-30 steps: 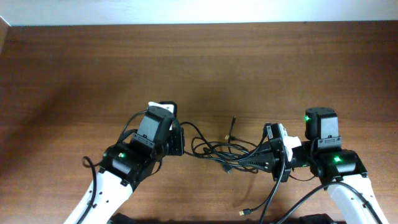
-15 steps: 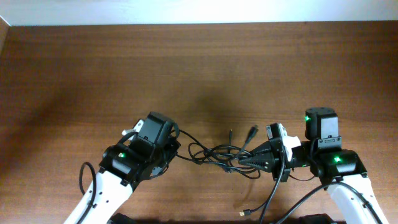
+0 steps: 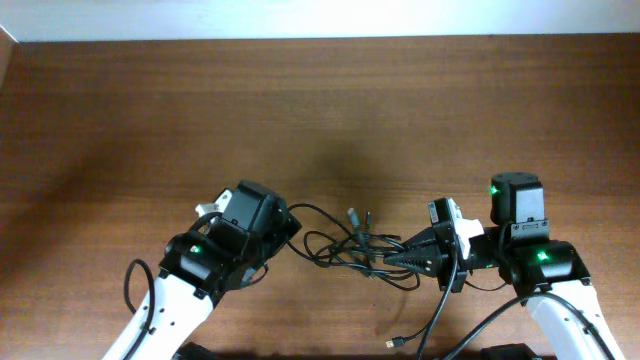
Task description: Untangle cables
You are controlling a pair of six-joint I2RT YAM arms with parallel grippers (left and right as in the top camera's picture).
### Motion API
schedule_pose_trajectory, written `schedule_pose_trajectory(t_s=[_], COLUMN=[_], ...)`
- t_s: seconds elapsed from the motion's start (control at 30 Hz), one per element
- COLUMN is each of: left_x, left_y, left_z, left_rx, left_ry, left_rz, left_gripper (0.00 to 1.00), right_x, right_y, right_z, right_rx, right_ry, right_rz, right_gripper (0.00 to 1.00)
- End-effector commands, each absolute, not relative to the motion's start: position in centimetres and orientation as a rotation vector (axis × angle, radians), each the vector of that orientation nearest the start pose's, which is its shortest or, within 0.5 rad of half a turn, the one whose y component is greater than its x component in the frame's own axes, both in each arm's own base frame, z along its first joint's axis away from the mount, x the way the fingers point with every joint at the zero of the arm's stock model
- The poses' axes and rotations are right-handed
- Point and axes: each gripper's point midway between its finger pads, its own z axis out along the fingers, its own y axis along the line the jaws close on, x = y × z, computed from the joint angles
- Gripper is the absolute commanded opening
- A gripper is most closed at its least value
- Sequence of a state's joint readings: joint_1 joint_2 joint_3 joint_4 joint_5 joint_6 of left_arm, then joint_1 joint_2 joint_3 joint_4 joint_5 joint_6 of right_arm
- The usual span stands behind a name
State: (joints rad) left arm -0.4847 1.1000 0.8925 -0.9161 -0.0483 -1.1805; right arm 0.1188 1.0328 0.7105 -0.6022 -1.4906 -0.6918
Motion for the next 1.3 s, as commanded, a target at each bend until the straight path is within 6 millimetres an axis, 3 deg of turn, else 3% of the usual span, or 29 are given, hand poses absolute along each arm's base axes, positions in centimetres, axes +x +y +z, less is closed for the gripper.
schedule_pose_trajectory(t_s=[0.0, 0.07, 0.17, 0.6, 0.63, 0.77, 0.9, 1.07, 1.27], left_x=[24.6, 25.1, 25.6, 25.8, 25.7, 26.1, 25.3, 22.7, 19.7], left_y=[-9.2, -8.0, -6.7, -6.4, -6.8, -10.8, -15.3, -17.8, -20.2], left_z=[14.2, 14.5, 14.9, 15.0, 15.0, 16.0, 19.6, 23.2, 24.6], left_rx=[-0.520, -0.415, -0.411, -0.415, -0.391, 0.011, 0.449, 0.769, 1.052], left_ry=[2.608, 2.585, 2.539, 2.523, 2.535, 2.548, 2.374, 2.145, 1.964], left_rz=[-0.185, -0.068, 0.032, 0.056, 0.026, -0.172, -0.427, -0.578, -0.738], left_gripper=[0.99, 0.99, 0.99, 0.99, 0.99, 0.99, 0.94, 0.97, 0.96], right_x=[16.2, 16.2, 16.2, 16.2, 16.2, 16.2, 16.3, 16.7, 16.8], right_y=[19.3, 19.3, 19.3, 19.3, 19.3, 19.3, 19.3, 19.4, 19.4], right_z=[26.6, 26.6, 26.6, 26.5, 26.5, 26.5, 26.6, 26.9, 27.0], right_rx=[-1.216, -1.216, -1.216, -1.217, -1.216, -1.213, -1.189, -1.155, -1.148], right_ry=[1.324, 1.324, 1.325, 1.327, 1.327, 1.332, 1.367, 1.410, 1.419], right_rz=[1.404, 1.404, 1.404, 1.401, 1.401, 1.406, 1.434, 1.475, 1.484], right_gripper=[0.04, 0.04, 0.04, 0.04, 0.04, 0.04, 0.04, 0.04, 0.04])
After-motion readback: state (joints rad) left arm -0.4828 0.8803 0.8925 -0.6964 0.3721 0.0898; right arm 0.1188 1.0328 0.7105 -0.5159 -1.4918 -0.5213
